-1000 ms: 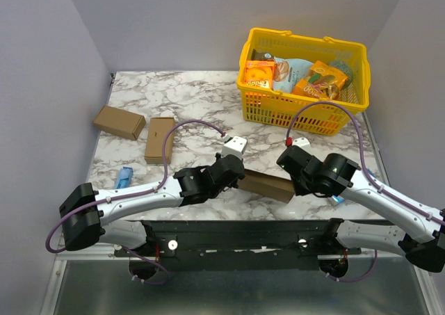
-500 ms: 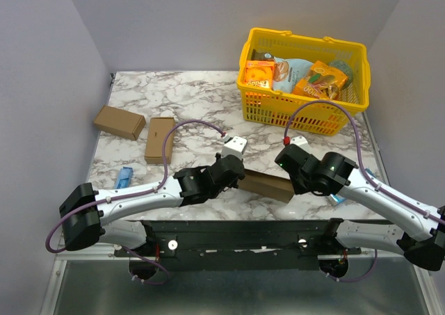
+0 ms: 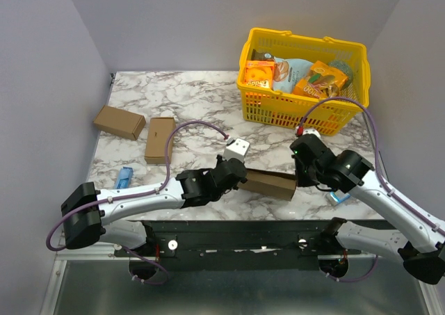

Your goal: Fold the paper box

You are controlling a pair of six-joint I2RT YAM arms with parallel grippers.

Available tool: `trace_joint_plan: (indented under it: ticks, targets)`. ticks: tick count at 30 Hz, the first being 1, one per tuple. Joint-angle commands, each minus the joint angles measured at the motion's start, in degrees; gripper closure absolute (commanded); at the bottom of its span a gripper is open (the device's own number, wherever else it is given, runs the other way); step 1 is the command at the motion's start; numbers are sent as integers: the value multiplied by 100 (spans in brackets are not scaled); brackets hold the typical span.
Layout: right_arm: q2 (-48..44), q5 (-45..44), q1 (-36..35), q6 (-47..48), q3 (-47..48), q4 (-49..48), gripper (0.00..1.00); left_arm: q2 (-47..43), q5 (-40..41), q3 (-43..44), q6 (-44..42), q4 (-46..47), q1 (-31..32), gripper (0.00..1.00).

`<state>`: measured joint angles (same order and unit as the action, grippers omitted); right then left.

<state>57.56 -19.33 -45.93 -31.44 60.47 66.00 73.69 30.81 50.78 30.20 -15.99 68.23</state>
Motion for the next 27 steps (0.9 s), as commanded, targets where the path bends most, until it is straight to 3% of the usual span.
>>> trace_joint_plan:
  ticks: [1, 15, 27]
  targets:
    - [-236, 973, 443, 94, -8, -983, 99, 444, -313, -113, -137, -844, 235, 100]
    - [-157, 2107, 884, 77, -316, -1476, 99, 796, 92, 309, -286, -1301, 323, 100]
    - [-219, 3146, 1736, 516, -554, -1590, 99, 1332, 505, 704, -418, -1864, 367, 100]
